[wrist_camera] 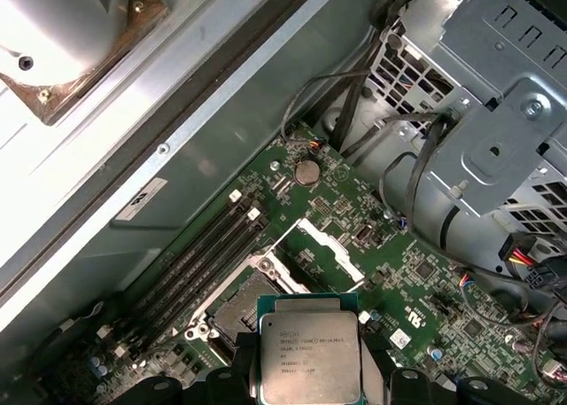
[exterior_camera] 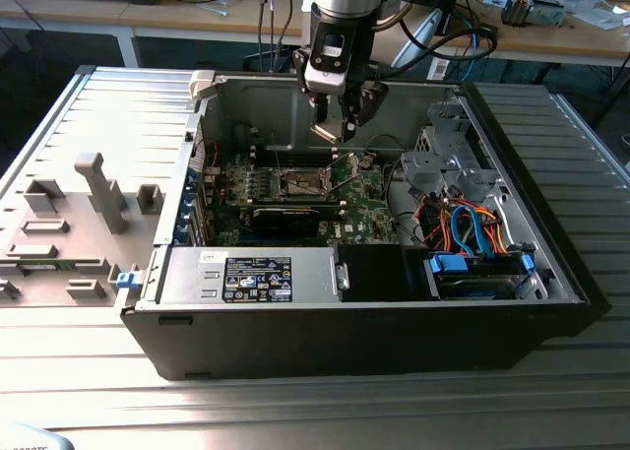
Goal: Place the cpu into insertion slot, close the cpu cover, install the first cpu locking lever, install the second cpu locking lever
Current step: 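Place the cpu into insertion slot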
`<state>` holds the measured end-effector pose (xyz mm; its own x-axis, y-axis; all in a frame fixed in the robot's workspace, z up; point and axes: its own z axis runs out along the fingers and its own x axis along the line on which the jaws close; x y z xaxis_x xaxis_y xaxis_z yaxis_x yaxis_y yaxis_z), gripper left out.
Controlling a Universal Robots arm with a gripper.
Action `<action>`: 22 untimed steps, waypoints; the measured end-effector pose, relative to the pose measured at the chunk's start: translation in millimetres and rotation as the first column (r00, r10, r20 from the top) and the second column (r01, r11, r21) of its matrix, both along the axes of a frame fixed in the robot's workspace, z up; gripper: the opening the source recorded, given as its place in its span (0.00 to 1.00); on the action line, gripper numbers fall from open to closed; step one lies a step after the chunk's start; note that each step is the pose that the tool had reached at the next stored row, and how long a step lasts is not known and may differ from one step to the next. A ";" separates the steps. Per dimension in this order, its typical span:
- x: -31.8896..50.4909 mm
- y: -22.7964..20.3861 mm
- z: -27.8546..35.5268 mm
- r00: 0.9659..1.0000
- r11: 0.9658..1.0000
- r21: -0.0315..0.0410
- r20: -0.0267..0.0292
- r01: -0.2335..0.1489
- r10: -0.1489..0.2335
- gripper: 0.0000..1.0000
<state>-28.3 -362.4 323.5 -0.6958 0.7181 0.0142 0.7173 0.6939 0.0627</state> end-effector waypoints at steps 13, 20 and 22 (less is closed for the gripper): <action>0.0 0.0 0.0 0.999 0.999 0.000 0.000 0.033 -0.033 0.55; 0.0 0.0 0.0 0.999 0.999 -0.001 0.000 0.051 -0.051 0.55; 0.0 0.0 -0.1 0.998 0.998 -0.002 0.000 0.059 -0.059 0.55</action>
<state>-28.3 -362.4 323.4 -0.6526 0.7576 0.0130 0.7568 0.6508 0.0617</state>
